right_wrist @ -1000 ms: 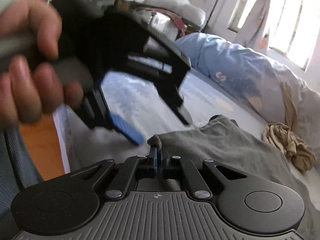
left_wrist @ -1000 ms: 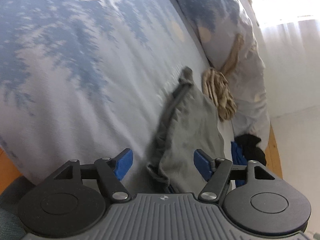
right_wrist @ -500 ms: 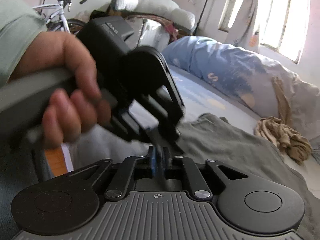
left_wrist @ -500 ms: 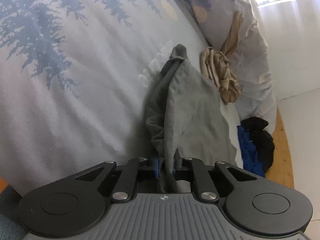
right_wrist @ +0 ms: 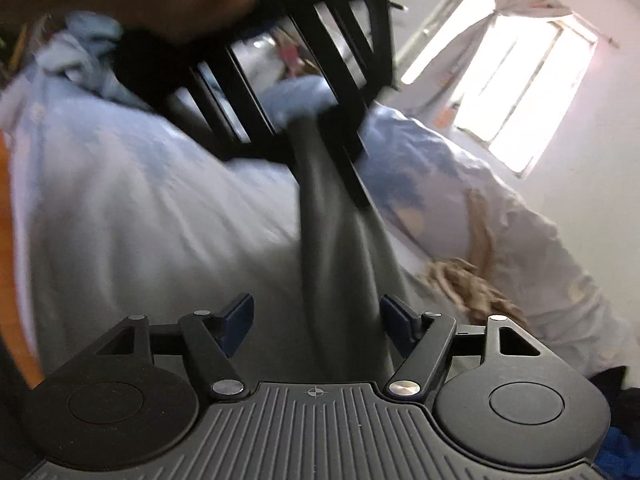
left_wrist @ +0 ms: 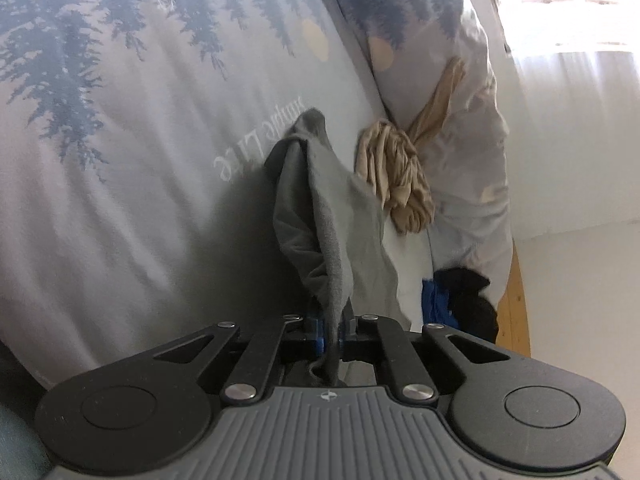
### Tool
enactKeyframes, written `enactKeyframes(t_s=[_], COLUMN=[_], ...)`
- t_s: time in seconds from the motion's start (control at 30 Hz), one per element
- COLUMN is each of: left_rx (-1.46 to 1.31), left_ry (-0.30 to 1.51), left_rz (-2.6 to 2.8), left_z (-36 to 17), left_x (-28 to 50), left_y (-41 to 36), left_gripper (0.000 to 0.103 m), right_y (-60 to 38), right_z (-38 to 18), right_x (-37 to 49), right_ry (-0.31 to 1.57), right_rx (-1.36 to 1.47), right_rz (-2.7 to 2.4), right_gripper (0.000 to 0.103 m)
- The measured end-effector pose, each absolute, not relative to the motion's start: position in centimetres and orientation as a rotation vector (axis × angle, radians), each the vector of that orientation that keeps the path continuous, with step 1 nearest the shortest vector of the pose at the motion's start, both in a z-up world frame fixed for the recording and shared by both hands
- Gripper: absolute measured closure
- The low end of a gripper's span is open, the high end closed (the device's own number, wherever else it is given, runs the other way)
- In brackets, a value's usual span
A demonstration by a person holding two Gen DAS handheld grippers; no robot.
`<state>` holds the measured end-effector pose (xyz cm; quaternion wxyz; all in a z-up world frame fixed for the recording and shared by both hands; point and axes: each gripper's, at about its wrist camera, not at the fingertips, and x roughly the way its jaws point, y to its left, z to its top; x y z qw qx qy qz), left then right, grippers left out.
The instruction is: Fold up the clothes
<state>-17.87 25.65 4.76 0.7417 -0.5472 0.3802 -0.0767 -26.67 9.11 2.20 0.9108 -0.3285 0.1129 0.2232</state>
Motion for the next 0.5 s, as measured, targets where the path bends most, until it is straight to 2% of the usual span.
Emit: enactKeyframes(t_s=[0.5], left_rx=[-1.265], left_ry=[0.774], left_rz=[-0.121], left_z=[6.1], left_x=[-16.9], left_y=[25.4], left_gripper=[0.095], right_y=[-9.9], right_z=[0.1], right_x=[-23.2], right_ry=[0.418], right_rx=[-0.818], right_rz=[0.104], right_gripper=[0.032])
